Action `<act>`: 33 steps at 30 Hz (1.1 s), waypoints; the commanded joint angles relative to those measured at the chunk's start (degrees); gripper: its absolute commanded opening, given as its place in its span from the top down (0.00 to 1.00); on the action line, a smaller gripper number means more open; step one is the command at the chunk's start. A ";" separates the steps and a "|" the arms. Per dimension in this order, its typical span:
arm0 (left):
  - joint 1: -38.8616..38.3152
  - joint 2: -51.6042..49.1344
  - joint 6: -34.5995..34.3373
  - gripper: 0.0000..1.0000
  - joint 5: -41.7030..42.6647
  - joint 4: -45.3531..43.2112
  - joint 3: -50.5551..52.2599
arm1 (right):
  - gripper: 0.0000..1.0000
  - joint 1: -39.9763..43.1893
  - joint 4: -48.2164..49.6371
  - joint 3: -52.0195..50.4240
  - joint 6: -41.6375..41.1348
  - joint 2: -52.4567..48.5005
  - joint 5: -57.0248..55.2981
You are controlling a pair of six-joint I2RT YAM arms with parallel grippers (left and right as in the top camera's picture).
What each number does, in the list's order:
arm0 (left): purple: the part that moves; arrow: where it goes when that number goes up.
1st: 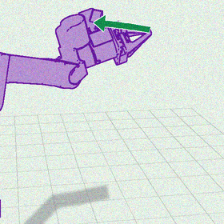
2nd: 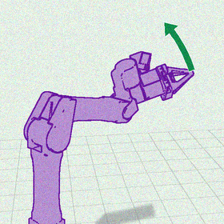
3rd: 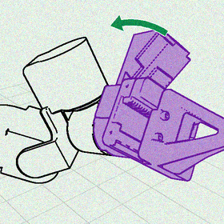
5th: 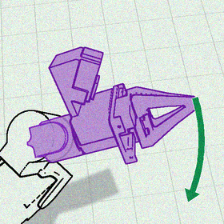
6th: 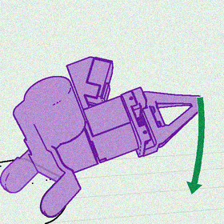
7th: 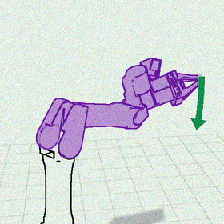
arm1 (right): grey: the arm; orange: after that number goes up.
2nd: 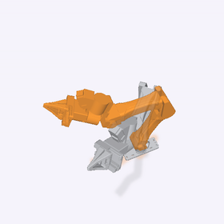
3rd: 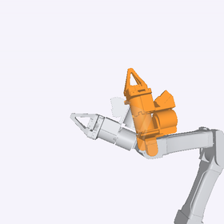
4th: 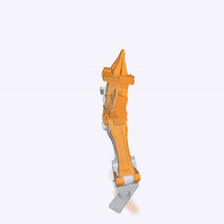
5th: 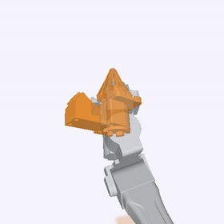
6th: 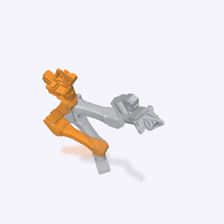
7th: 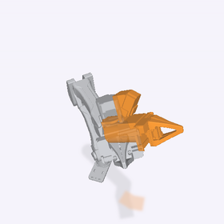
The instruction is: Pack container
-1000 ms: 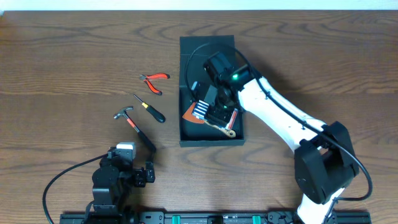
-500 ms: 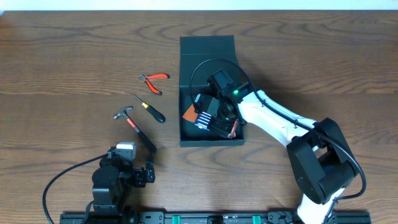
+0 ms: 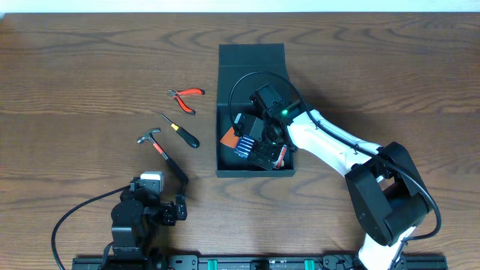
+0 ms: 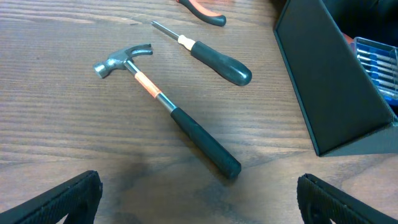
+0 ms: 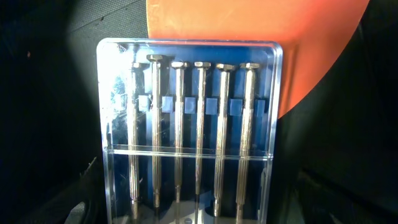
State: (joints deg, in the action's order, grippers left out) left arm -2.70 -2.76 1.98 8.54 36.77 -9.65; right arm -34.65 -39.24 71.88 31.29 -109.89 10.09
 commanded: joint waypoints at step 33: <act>-0.11 0.35 0.79 0.02 -0.66 -0.17 0.55 | 0.01 8.44 -19.63 -16.31 -15.37 78.95 0.42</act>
State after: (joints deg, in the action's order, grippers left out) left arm -2.70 -2.79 1.98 8.54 36.77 -9.65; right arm -26.72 -58.94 60.34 20.05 -37.08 11.73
